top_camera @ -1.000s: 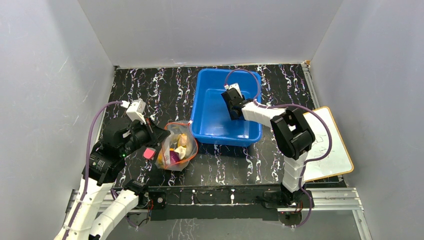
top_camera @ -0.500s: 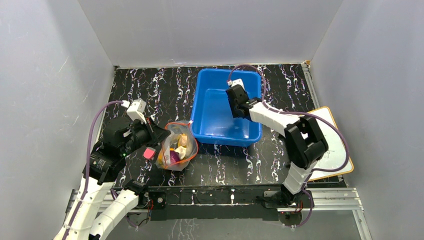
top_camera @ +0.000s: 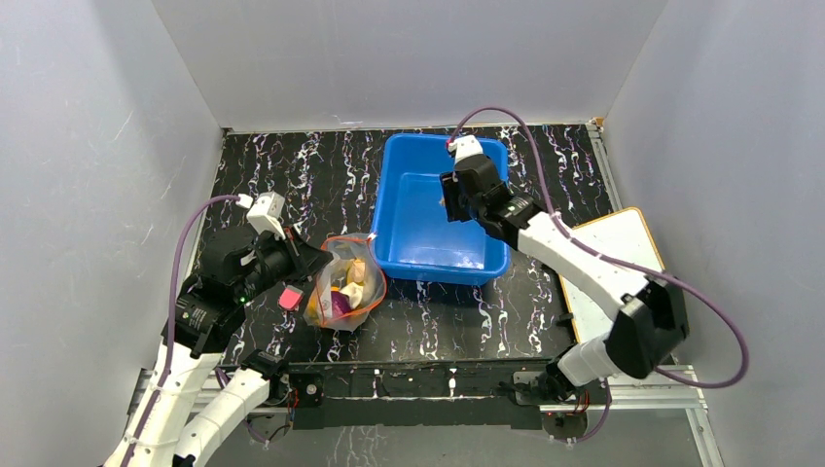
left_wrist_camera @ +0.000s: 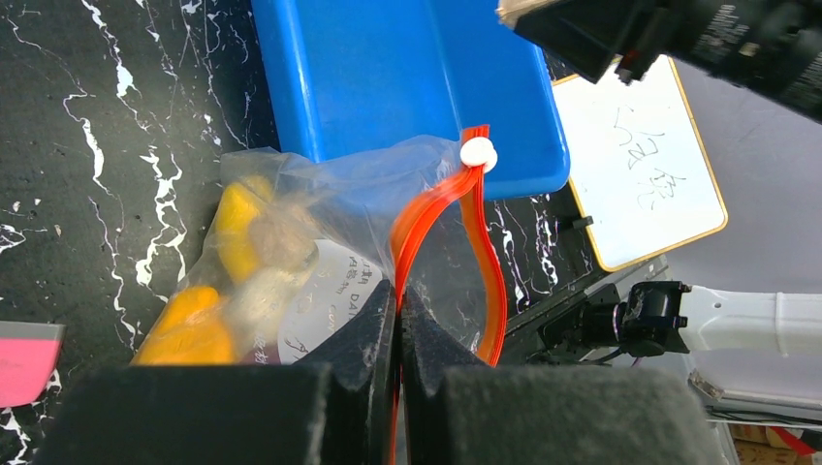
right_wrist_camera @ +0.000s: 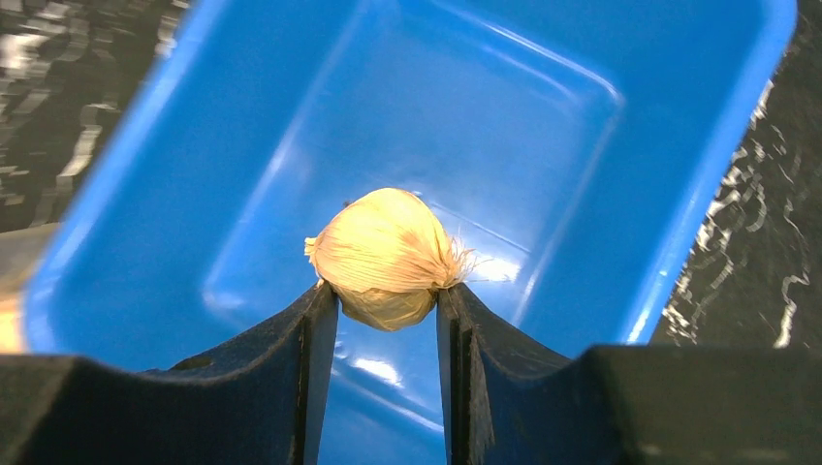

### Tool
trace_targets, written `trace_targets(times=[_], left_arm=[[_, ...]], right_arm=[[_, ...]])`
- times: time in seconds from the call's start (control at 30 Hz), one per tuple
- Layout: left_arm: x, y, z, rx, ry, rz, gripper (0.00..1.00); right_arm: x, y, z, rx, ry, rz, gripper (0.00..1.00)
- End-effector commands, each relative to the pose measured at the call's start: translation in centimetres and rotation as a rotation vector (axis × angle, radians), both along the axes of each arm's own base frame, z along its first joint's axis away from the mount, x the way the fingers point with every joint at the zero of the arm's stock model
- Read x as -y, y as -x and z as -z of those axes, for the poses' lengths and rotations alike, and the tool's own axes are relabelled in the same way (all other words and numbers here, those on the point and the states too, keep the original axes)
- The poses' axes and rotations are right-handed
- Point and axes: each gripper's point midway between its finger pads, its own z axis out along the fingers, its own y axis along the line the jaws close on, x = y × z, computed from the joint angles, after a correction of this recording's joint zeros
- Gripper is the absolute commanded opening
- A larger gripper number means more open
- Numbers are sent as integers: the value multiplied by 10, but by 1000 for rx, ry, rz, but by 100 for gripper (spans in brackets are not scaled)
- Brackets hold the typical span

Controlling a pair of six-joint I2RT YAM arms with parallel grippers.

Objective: Place the food in the zip-top bag and seal the zipper
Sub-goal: Place the fake vegetable in the zipper food storage bag.

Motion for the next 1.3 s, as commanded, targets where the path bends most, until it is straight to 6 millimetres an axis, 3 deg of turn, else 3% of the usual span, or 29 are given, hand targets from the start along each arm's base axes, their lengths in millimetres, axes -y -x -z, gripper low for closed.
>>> trace_targets(times=[0.0,0.23,0.4,0.6,0.77,1.0,1.27], left_arm=[[6,0,-9,28,39,19,0],[9,-4,-10,24,50,22,0],[14,-4,-9,9,80,29,0],[14,-5,-10,6,87,25,0],[15,-5,-8,-3,88,28,0],[16,-5,-8,4,89,34,0],[16,-5,-6,3,89,39,0]], right_arm=[[-35,33,-61,87,-181,-167,30],[-74,89,-116,140,-373,-335,29],[-105,130,-138,144,-484,-469,28],[-146,173,-133,99,-515,-572,29],[-177,196,-106,53,-470,-613,32],[-187,180,-68,71,-320,-517,36],[-187,174,-64,42,-274,-472,61]])
